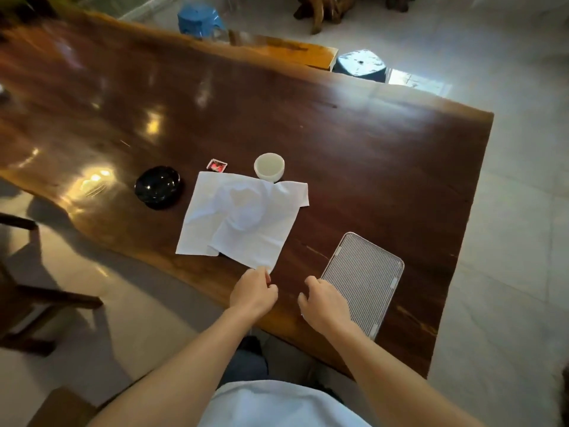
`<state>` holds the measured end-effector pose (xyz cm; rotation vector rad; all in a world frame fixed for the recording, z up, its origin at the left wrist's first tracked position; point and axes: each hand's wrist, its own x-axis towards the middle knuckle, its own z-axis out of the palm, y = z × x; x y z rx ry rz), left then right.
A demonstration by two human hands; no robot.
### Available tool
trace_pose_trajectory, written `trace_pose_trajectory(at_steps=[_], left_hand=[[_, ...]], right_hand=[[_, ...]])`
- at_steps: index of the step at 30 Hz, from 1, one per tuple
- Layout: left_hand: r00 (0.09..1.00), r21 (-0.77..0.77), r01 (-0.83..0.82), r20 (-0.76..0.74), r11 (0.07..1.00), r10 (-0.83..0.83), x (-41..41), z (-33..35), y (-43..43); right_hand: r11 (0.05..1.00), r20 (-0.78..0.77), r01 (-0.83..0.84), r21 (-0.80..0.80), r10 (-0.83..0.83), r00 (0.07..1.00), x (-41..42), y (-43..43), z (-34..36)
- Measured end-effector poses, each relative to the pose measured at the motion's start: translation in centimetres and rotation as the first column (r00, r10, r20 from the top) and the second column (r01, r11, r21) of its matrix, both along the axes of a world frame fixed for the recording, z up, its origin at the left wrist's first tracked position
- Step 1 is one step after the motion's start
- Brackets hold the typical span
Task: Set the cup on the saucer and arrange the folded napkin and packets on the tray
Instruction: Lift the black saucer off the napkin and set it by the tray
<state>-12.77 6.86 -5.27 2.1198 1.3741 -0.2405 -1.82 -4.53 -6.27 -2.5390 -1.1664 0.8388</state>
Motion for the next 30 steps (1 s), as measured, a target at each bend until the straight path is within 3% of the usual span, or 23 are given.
trace_pose_trajectory(at_steps=[11, 18, 30], left_hand=[[0.996, -0.048, -0.028, -0.090, 0.998, 0.023, -8.1, -1.8, 17.9], [0.976, -0.099, -0.211, -0.075, 0.972, 0.205, -13.0, -3.8, 30.9], [0.901, -0.184, -0.434, -0.091, 0.882, 0.424, -15.4, -8.0, 44.1]], right_hand=[[1.000, -0.061, -0.003, -0.015, 0.002, 0.998, -5.6, 15.5, -0.9], [0.996, -0.142, -0.052, -0.066, 0.042, 0.989, -10.3, 29.3, -1.5], [0.989, -0.358, 0.098, -0.112, -0.132, 0.924, -14.4, 45.1, -5.3]])
